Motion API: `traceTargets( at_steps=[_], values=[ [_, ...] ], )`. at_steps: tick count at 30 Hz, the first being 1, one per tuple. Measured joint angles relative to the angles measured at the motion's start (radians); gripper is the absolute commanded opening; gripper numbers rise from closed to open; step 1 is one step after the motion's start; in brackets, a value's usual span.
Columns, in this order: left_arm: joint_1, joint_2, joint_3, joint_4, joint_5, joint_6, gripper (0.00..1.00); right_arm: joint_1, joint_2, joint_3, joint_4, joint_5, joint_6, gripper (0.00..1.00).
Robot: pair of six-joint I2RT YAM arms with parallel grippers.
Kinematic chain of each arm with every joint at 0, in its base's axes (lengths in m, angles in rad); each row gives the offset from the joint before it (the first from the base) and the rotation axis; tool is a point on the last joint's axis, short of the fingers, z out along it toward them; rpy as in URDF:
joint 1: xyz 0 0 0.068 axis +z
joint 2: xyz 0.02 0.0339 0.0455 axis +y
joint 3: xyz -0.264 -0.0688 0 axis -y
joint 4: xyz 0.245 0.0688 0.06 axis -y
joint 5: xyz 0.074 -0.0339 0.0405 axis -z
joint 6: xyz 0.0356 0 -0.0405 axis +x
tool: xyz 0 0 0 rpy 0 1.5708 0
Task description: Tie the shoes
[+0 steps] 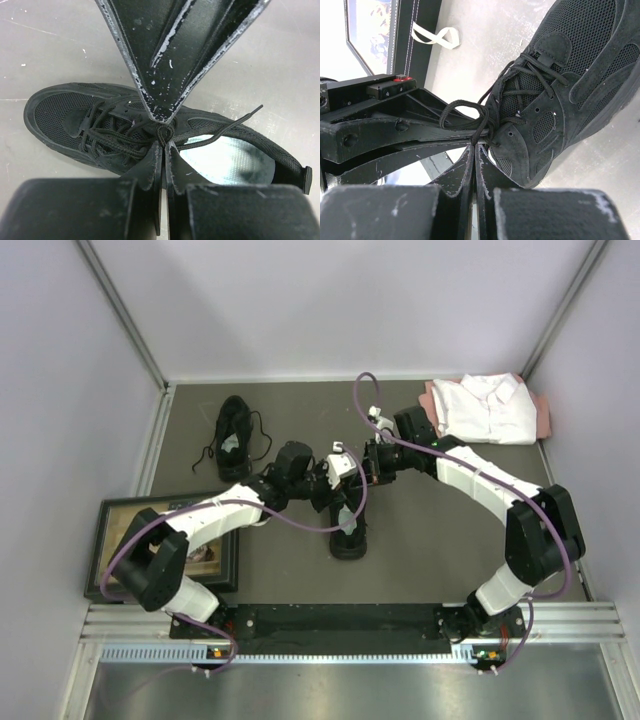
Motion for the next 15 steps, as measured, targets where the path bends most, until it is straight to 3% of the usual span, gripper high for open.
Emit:
traceTargets(
  at_steps=[15],
  values=[
    [0.0,0.04,0.068,-0.073,-0.008,-0.053,0.01,0.008,-0.005,-0.002,0.002,-0.006,-0.001,0.0]
  ],
)
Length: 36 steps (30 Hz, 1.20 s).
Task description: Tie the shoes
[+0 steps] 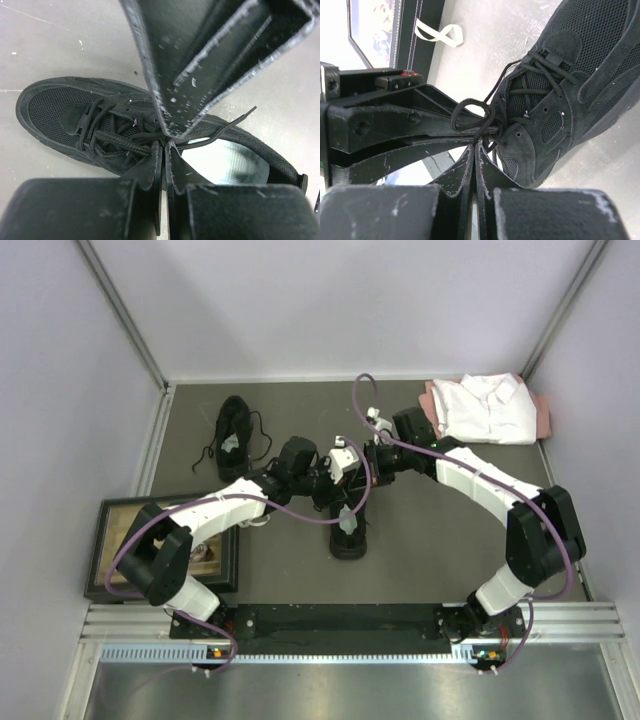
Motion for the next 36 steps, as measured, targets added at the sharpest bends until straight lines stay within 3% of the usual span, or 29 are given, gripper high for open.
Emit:
traceTargets(
  at_steps=[21,30,36],
  values=[
    [0.015,-0.043,-0.074,0.131,0.005,-0.104,0.02,0.006,-0.002,-0.013,-0.008,0.0,-0.008,0.06],
    [0.019,-0.042,-0.082,0.164,0.007,-0.109,0.03,0.006,-0.002,-0.013,-0.008,0.0,-0.008,0.14],
    [0.022,-0.042,-0.109,0.204,0.022,-0.087,0.03,0.003,-0.002,-0.009,-0.03,0.0,-0.019,0.27]
  ],
)
